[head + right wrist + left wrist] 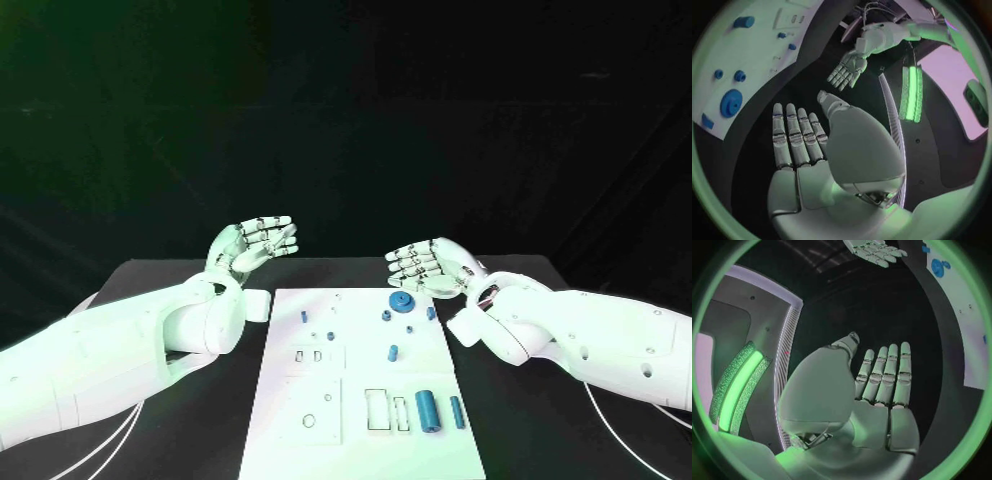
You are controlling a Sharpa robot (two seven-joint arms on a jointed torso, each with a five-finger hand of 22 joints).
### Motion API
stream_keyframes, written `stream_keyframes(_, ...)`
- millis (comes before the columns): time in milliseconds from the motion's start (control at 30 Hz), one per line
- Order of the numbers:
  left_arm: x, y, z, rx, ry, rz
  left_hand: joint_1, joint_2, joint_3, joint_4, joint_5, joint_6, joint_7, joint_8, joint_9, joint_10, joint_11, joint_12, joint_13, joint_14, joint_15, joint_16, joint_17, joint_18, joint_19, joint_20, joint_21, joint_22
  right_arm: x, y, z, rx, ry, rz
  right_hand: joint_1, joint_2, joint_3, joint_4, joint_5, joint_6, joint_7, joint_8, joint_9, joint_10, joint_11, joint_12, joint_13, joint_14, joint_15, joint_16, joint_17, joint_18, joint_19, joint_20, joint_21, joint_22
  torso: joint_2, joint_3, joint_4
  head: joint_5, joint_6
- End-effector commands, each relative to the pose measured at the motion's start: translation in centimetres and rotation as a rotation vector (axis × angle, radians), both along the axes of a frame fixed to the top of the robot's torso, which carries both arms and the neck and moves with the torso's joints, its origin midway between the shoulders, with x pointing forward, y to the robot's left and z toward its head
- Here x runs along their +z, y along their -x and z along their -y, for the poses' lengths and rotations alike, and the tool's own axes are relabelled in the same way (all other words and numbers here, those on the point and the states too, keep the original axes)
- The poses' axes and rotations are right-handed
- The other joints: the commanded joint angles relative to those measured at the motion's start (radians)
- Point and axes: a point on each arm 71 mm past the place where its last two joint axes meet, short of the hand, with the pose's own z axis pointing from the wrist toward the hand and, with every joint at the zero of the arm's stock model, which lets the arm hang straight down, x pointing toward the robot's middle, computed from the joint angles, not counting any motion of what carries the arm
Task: Assemble the parts on the task board
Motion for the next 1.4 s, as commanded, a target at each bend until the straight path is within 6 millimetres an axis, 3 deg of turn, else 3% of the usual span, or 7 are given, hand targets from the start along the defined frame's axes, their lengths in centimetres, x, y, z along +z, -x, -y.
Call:
stream_keyframes(33,0.7,0.4,0.2,-0.078,-0.005,0.037,0.003,-0.005,0.022,-0.021,0.004,0.047,0.052,0.013,0.006,0.057,-0.018,0.006,-0.003,0.054,-0.018,0.022,0.019,0.014,0.043,-0.013,0.02,0.005,1.0,-0.1,-0.4,0.063,0.21,0.171,0.014,-0.038,0.072,-0.023,0.002,0.129,0.014,0.027,0.013,0.143,-0.027,0.006,0.004,0.147,-0.035,0.033,0.016,0.021,0.158,-0.04,0.05,0.013,0.026,-0.0015,0.0042,-0.01,0.006)
stream_keyframes(233,1.7,1.5,0.3,-0.169,-0.004,0.067,-0.028,-0.039,0.045,-0.036,0.004,0.087,0.03,0.011,0.007,0.145,-0.045,0.002,-0.002,0.149,-0.052,0.06,0.067,0.014,0.123,-0.048,0.064,0.019,2.2,-0.5,-0.5,0.061,0.354,0.244,-0.005,-0.076,0.101,-0.019,-0.004,0.184,-0.01,0.045,0.023,0.245,-0.059,0.007,0.006,0.26,-0.079,0.069,0.051,0.018,0.26,-0.087,0.116,0.042,0.054,-0.0078,0.0122,-0.029,0.021)
stream_keyframes(500,2.9,2.9,0.5,-0.221,0.007,0.059,-0.047,-0.054,0.077,-0.049,0.004,0.118,0.026,0.008,0.008,0.209,-0.059,-0.014,0.0,0.229,-0.077,0.099,0.13,0.013,0.182,-0.078,0.108,0.037,3.3,-0.8,-0.6,0.068,0.551,0.289,-0.03,-0.116,0.087,-0.018,-0.016,0.227,-0.031,0.056,0.044,0.275,-0.083,-0.001,0.006,0.404,-0.123,0.132,0.128,0.016,0.357,-0.137,0.24,0.116,0.09,-0.0113,0.0222,-0.046,0.019)
stream_keyframes(700,3.3,3.7,0.5,-0.242,0.016,0.052,-0.096,-0.071,0.07,-0.038,0.004,0.13,0.019,0.001,0.01,0.241,-0.069,-0.022,0.008,0.279,-0.094,0.157,0.206,0.012,0.221,-0.096,0.147,0.055,3.5,-0.5,-0.9,0.107,0.672,0.289,-0.045,-0.149,0.084,0.017,-0.01,0.238,-0.057,0.056,0.078,0.301,-0.112,0.007,0.024,0.507,-0.158,0.322,0.344,0.017,0.421,-0.179,0.4,0.228,0.115,-0.0131,0.0341,-0.063,0.017)
stream_keyframes(867,3.6,4.5,0.1,-0.251,0.019,0.048,-0.102,-0.075,0.076,-0.052,0.005,0.132,0.017,-0.008,0.01,0.245,-0.072,-0.037,0.011,0.286,-0.1,0.208,0.273,0.01,0.235,-0.106,0.179,0.072,3.3,-0.4,-1.1,0.137,0.775,0.285,-0.043,-0.167,0.107,0.045,0.0,0.226,-0.07,0.056,0.125,0.327,-0.127,0.01,0.059,0.553,-0.171,0.64,0.649,-0.057,0.543,-0.193,0.922,0.831,0.133,-0.0138,0.0421,-0.075,0.016)
stream_keyframes(933,3.7,4.8,-0.2,-0.251,0.02,0.047,-0.104,-0.076,0.076,-0.056,0.004,0.13,0.018,-0.011,0.01,0.243,-0.071,-0.042,0.012,0.28,-0.1,0.222,0.291,0.009,0.234,-0.107,0.186,0.077,3.2,-0.4,-1.1,0.144,0.807,0.286,-0.044,-0.168,0.112,0.049,0.0,0.223,-0.072,0.059,0.144,0.33,-0.126,0.007,0.076,0.552,-0.172,0.796,0.792,-0.076,0.562,-0.193,1.049,0.983,0.137,-0.014,0.0425,-0.078,0.017)
stream_keyframes(1400,4.0,5.4,-1.5,-0.251,0.019,0.044,-0.105,-0.074,0.079,-0.069,0.004,0.124,0.021,-0.021,0.009,0.225,-0.066,-0.06,0.009,0.249,-0.095,0.242,0.329,0.008,0.217,-0.105,0.198,0.085,2.8,-0.5,-1.3,0.145,0.92,0.273,-0.046,-0.166,0.094,0.068,0.0,0.203,-0.076,0.055,0.197,0.26,-0.112,0.002,0.094,0.593,-0.158,1.136,1.095,-0.123,0.641,-0.177,1.306,1.314,0.157,-0.0172,0.0601,-0.097,0.017)
